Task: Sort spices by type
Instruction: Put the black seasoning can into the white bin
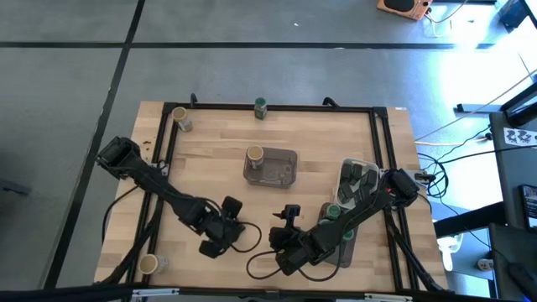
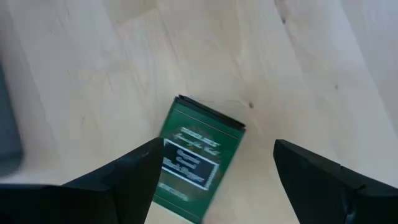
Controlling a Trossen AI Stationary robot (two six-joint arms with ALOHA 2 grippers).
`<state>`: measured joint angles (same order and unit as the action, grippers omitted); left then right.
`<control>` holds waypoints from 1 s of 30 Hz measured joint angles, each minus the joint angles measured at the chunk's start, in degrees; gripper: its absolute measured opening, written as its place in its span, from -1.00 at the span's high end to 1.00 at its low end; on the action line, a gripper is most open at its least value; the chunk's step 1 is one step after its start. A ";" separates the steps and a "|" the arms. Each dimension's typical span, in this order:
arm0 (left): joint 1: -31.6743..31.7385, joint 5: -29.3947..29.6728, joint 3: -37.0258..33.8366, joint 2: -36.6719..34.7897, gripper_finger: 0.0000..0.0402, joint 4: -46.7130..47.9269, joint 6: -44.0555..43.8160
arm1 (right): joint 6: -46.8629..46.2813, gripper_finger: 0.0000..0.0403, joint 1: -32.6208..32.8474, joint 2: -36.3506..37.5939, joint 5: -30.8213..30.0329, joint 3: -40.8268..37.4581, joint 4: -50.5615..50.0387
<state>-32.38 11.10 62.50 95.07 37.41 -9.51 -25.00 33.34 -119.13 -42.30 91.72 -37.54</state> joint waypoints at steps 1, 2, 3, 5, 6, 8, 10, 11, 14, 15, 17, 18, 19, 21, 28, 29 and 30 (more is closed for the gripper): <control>0.01 0.03 0.00 0.00 -0.51 -0.02 1.35 | -0.01 -0.69 0.00 0.00 -0.01 0.00 -0.02; 0.03 0.09 0.00 0.00 -0.51 -0.06 2.33 | -0.02 -0.69 0.00 0.00 0.00 0.00 0.00; 0.03 0.17 0.00 0.00 -0.53 -0.14 2.77 | -0.02 -0.69 0.00 0.00 -0.01 0.00 -0.02; 0.06 0.78 0.00 0.00 -0.57 -0.42 2.87 | 0.00 -0.69 0.00 0.00 0.00 0.00 -0.02; 0.08 1.36 0.00 0.00 -0.60 -0.40 2.97 | -0.02 -0.69 0.00 0.00 0.00 0.00 -0.02; 0.16 2.98 0.02 -0.02 -0.69 -0.44 3.51 | -0.02 -0.69 0.00 0.00 0.00 0.00 -0.01; 0.18 4.41 0.02 -0.02 -0.78 -0.43 3.65 | -0.02 -0.69 0.00 0.00 0.35 0.00 -0.02; 0.19 4.59 0.02 -0.02 -0.83 -0.45 3.67 | -0.01 -0.69 0.00 0.00 0.78 0.00 0.00; 0.16 4.61 0.03 0.13 -0.95 -0.88 3.73 | -0.02 -0.69 0.00 0.00 1.59 0.00 -0.01; 0.15 4.60 0.04 0.34 -0.97 -0.98 3.70 | -0.02 -0.69 0.00 0.00 1.69 0.00 0.00; 0.17 4.61 0.04 1.32 -0.98 -0.97 3.68 | -0.02 -0.69 0.02 0.00 1.90 0.00 0.00; 0.17 4.61 0.04 1.91 -0.98 -0.94 3.68 | -0.02 -0.69 0.02 0.00 1.90 0.00 0.00; 0.17 4.61 0.04 2.53 -0.98 -0.94 3.68 | -0.02 -0.69 0.02 0.00 1.90 0.00 0.00; 0.17 4.61 0.04 3.66 -0.97 -0.94 3.70 | -0.02 -0.69 0.00 0.00 1.90 0.00 0.01; 0.17 4.61 0.04 7.22 -0.97 -0.83 3.64 | -0.02 -0.69 0.02 0.00 1.90 0.00 0.03; 0.17 4.61 0.02 7.77 -0.97 -0.85 3.64 | -0.02 -0.69 0.02 0.00 1.90 0.00 0.04; 0.17 4.59 0.03 8.13 -0.97 -0.84 3.67 | -0.02 -0.69 0.02 0.00 1.90 0.00 0.03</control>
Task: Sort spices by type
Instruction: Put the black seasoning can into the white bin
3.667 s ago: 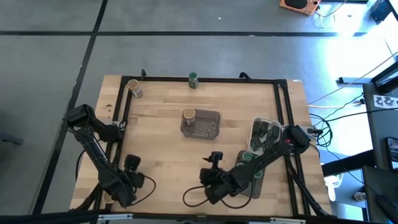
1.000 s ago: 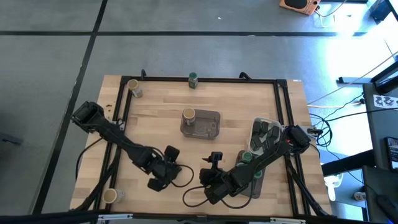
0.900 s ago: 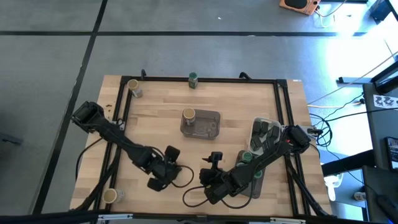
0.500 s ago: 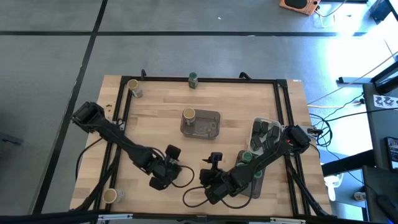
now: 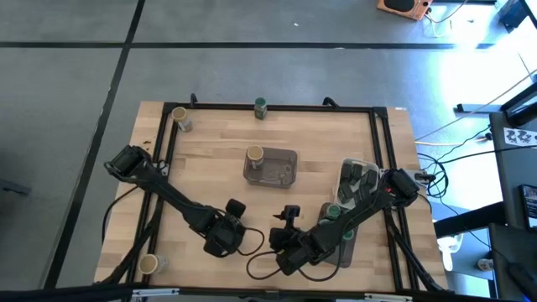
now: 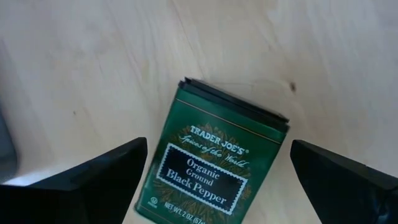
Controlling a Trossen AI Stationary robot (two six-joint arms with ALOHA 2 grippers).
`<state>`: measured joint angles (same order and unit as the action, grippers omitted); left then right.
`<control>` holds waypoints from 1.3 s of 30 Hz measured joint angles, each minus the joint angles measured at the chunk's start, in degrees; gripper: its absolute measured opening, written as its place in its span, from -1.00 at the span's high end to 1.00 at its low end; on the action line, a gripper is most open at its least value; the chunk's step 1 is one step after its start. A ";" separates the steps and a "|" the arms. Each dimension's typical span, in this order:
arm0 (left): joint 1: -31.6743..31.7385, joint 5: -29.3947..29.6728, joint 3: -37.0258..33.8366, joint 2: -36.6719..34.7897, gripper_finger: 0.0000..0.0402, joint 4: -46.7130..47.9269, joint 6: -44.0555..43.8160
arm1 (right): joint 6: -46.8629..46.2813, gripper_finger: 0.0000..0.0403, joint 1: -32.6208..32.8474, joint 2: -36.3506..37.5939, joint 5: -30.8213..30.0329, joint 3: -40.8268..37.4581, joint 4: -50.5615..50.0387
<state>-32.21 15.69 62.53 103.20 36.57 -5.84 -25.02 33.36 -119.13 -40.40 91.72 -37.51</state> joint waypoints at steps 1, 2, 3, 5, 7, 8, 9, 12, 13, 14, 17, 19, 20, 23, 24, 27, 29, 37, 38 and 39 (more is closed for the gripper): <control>0.00 -0.01 0.00 0.33 -0.97 0.03 0.29 | 0.00 -0.69 -0.01 0.00 0.00 0.00 0.01; 0.00 0.00 0.00 0.54 -0.97 0.01 0.78 | 0.00 -0.69 0.00 0.00 0.00 0.00 0.00; 0.00 -0.01 0.00 0.60 -0.97 0.05 1.28 | 0.00 -0.69 0.00 0.00 0.00 0.00 0.00; -0.02 -0.01 0.00 0.61 -0.97 0.05 1.44 | 0.00 -0.69 -0.01 0.00 0.00 0.00 0.00; -0.07 -0.01 0.00 0.59 -0.97 0.07 1.24 | 0.00 -0.69 0.00 0.00 0.00 0.00 0.00; -0.07 -0.02 0.00 0.58 -0.97 -0.06 1.04 | 0.00 -0.69 0.00 0.00 -0.02 0.00 0.02; -0.07 -0.03 0.00 0.57 -0.97 -0.29 0.35 | 0.00 -0.69 -0.02 0.00 0.00 0.00 0.02; 0.06 -0.02 -0.01 0.82 -0.97 -1.11 -0.53 | 0.00 -0.69 -0.02 0.00 0.00 0.00 0.04; 0.29 -0.10 -0.14 0.89 -0.97 -1.39 0.09 | -0.01 -0.69 -0.02 0.00 0.01 0.00 0.04; 0.59 -0.12 -0.38 0.89 -0.97 -1.83 0.21 | -0.04 -0.69 -0.02 0.00 0.05 0.00 0.04; 1.65 -0.19 -1.29 0.89 -0.97 -1.33 -1.11 | -0.04 -0.69 -0.02 0.00 0.09 0.00 0.06; 2.12 -0.97 -1.85 0.85 -0.96 -1.68 -2.47 | -0.04 -0.69 -0.02 0.00 0.09 0.00 0.04; 2.39 -1.80 -2.10 0.83 -0.95 -1.94 -3.30 | -0.08 -0.69 -0.02 0.00 0.11 0.00 0.04; 2.86 -3.74 -2.23 0.81 -0.83 -1.94 -5.38 | -0.09 -0.69 -0.02 0.00 0.11 0.00 0.12; 2.86 -3.83 -2.27 0.81 -0.77 -1.99 -5.86 | -0.09 -0.69 -0.02 0.00 0.12 0.00 0.13; 3.02 -4.28 -2.32 0.81 -0.54 -2.21 -6.86 | -0.13 -0.69 -0.02 0.00 0.13 0.00 0.15; 3.02 -4.31 -2.36 0.81 -0.37 -2.61 -8.07 | -0.13 -0.69 -0.02 0.00 0.13 0.00 0.13; 2.63 -2.95 -2.47 -0.51 -0.24 -4.62 -11.87 | -0.73 -0.69 -0.02 0.00 5.65 0.00 1.33; 2.52 -2.50 -2.47 -1.01 -0.24 -5.48 -12.07 | -0.70 -0.69 -0.02 0.00 6.19 0.01 2.16; 2.40 -1.91 -2.47 -1.56 -0.24 -6.36 -12.14 | -0.57 -0.69 -0.02 0.00 7.00 0.03 2.66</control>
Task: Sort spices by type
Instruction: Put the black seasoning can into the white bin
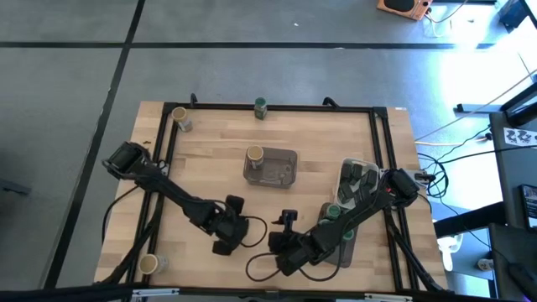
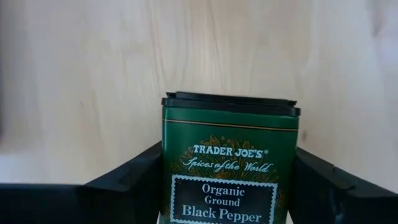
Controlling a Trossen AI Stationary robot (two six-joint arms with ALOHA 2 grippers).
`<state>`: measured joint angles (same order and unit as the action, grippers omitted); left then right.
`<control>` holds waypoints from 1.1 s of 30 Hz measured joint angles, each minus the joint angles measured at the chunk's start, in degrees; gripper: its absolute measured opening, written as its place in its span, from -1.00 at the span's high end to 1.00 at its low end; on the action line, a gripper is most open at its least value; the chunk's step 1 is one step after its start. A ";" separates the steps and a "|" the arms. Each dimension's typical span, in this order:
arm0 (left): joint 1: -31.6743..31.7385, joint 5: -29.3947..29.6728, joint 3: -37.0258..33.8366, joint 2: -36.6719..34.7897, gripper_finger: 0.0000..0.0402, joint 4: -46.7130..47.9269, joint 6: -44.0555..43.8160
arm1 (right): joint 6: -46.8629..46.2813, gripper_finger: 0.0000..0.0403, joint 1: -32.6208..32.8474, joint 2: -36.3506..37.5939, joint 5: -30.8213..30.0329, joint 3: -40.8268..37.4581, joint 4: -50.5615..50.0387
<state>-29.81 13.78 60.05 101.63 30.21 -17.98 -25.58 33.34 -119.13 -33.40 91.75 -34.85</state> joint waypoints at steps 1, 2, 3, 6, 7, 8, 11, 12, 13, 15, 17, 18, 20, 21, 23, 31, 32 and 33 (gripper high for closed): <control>-0.24 0.80 0.00 -0.38 -0.24 -0.83 -0.02 | 0.26 -0.69 0.00 0.00 0.99 0.02 0.13; -0.56 1.73 0.00 -0.86 -0.24 -1.72 -0.04 | 1.01 -0.69 0.00 0.00 1.94 0.02 0.10; -0.91 2.92 0.00 -1.15 -0.25 -2.80 -0.04 | 2.44 -0.69 0.08 0.02 2.78 0.02 -0.04; -2.22 6.77 0.00 -1.97 -0.29 -8.46 1.30 | 3.17 -0.69 0.90 1.31 2.62 0.00 -1.96; -2.59 7.79 -0.01 -2.00 -0.29 -11.02 2.08 | 2.63 -0.69 1.21 1.91 1.91 0.03 -2.84; -2.97 8.49 -0.36 -1.99 -0.29 -14.27 3.06 | 1.89 -0.69 1.62 2.58 1.26 0.05 -4.03; -3.54 8.66 -2.63 -1.98 -0.27 -24.72 5.96 | 1.55 -0.69 2.89 3.81 -0.69 0.04 -6.11; -3.56 8.70 -3.64 -1.98 -0.27 -28.10 6.66 | 1.57 -0.69 3.22 4.17 -0.95 0.04 -6.28; -3.54 8.95 -4.73 -1.98 -0.27 -31.55 7.40 | 1.57 -0.69 3.56 4.51 -0.95 0.02 -6.23; -3.31 9.56 -6.87 -1.96 -0.27 -38.72 8.79 | 1.54 -0.69 3.66 5.21 -0.96 0.04 -6.08; -2.86 9.67 -9.05 -1.77 -0.28 -46.57 10.09 | 1.52 -0.69 3.88 5.53 -0.92 0.04 -6.12; -2.62 9.67 -10.25 -1.71 -0.28 -50.56 10.70 | 1.57 -0.69 3.75 5.53 -0.93 0.04 -6.15; -2.14 9.69 -12.29 -1.65 -0.28 -56.70 11.84 | 1.60 -0.69 3.76 5.53 -0.94 0.03 -6.27; -1.92 9.69 -13.12 -1.65 -0.28 -59.73 12.41 | 1.57 -0.69 3.76 5.53 -1.02 0.04 -6.29; -1.53 9.70 -14.99 -1.65 -0.29 -65.73 13.48 | 1.42 -0.69 3.76 5.53 -1.59 0.04 -6.64; -1.55 9.67 -19.07 0.38 -0.29 -79.62 15.76 | -1.63 -0.69 3.30 5.60 -4.57 -2.86 -5.80; -1.52 9.67 -19.18 1.09 -0.29 -79.78 15.60 | -2.05 -0.69 3.00 5.60 -5.05 -3.54 -4.65; -1.54 9.69 -19.23 2.01 -0.29 -80.27 15.34 | -2.23 -0.69 2.89 5.60 -5.37 -4.23 -3.43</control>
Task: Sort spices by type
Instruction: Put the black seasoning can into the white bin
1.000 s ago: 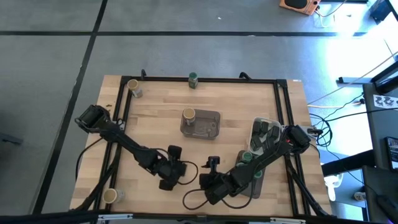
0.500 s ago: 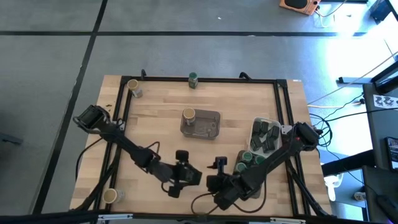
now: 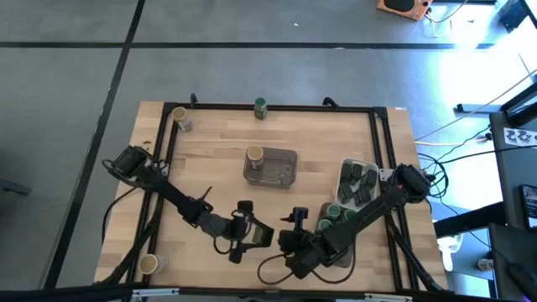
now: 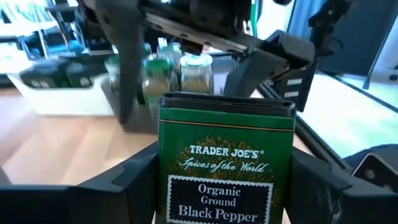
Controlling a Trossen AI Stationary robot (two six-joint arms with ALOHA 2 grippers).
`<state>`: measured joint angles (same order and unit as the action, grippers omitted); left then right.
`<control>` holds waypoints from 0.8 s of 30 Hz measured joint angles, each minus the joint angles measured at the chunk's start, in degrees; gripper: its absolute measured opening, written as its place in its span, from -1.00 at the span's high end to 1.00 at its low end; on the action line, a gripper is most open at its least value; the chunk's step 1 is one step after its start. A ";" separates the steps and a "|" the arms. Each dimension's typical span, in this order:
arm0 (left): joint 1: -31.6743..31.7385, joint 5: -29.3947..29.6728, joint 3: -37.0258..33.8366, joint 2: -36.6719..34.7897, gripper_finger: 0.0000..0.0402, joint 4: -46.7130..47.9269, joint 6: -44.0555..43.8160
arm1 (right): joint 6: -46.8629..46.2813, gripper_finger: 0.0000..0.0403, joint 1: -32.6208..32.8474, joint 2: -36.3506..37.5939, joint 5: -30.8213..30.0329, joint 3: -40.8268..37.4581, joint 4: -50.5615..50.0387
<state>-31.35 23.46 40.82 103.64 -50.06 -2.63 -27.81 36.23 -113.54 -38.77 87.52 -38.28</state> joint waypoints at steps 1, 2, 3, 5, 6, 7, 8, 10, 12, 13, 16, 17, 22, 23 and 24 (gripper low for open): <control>0.06 -0.02 0.02 1.03 -0.29 -0.55 -0.31 | -0.02 -0.69 -0.16 -0.03 -0.20 -0.62 1.08; 0.18 -0.02 0.01 1.88 -0.29 -0.59 -0.49 | 0.04 -0.69 -0.40 -0.07 -0.19 -1.03 2.00; 0.33 -0.05 0.00 2.76 -0.29 -0.56 -0.83 | 0.07 -0.69 -0.63 -0.07 -0.20 -1.29 3.03; 0.92 -0.07 0.00 4.62 -0.29 -1.85 -1.75 | 0.14 -0.69 -1.13 -0.07 -0.17 -1.89 4.61; 1.14 -0.05 0.01 5.56 -0.29 -2.94 -1.92 | 0.16 -0.69 -1.20 -0.07 -0.13 -2.17 4.82; 1.45 -0.04 0.02 6.45 -0.29 -3.62 -1.96 | 0.20 -0.69 -1.56 -0.07 -0.18 -2.41 5.01; 1.68 0.02 0.02 7.33 -0.29 -4.41 -1.96 | 0.22 -0.69 -1.73 -0.09 -0.16 -2.56 5.47; 2.08 0.00 0.02 8.60 -0.29 -5.46 -2.17 | 0.31 -0.69 -1.91 -0.07 0.42 -2.90 5.64; 2.41 -0.06 0.04 9.59 -0.30 -6.14 -3.03 | 0.33 -0.69 -2.23 -0.09 0.94 -2.92 5.20; 2.56 -0.14 0.04 9.83 -0.30 -6.26 -3.26 | 0.24 -0.69 -2.23 -0.12 1.13 -2.95 5.06; 2.62 -0.26 0.04 9.85 -0.33 -5.87 -3.30 | 0.12 -0.69 -2.26 -0.75 0.83 -2.95 5.51; 2.60 -0.24 0.04 9.90 -0.35 -5.82 -3.30 | 0.05 -0.69 -2.26 -0.90 0.82 -2.95 5.54; 2.64 -0.04 0.04 9.87 -0.45 -5.76 -4.81 | 0.04 -0.69 -2.60 -2.11 0.99 -2.90 6.30; 2.64 -0.04 0.06 9.87 -0.47 -5.70 -5.03 | 0.38 -0.69 -2.69 -2.20 1.01 -2.90 6.78; 2.64 -0.02 0.06 9.87 -0.50 -5.69 -5.22 | 1.02 -0.69 -2.67 -2.23 1.11 -2.90 6.91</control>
<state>-28.71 23.44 40.88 113.51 -55.74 -7.85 -26.79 33.56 -115.77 -37.66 84.62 -31.37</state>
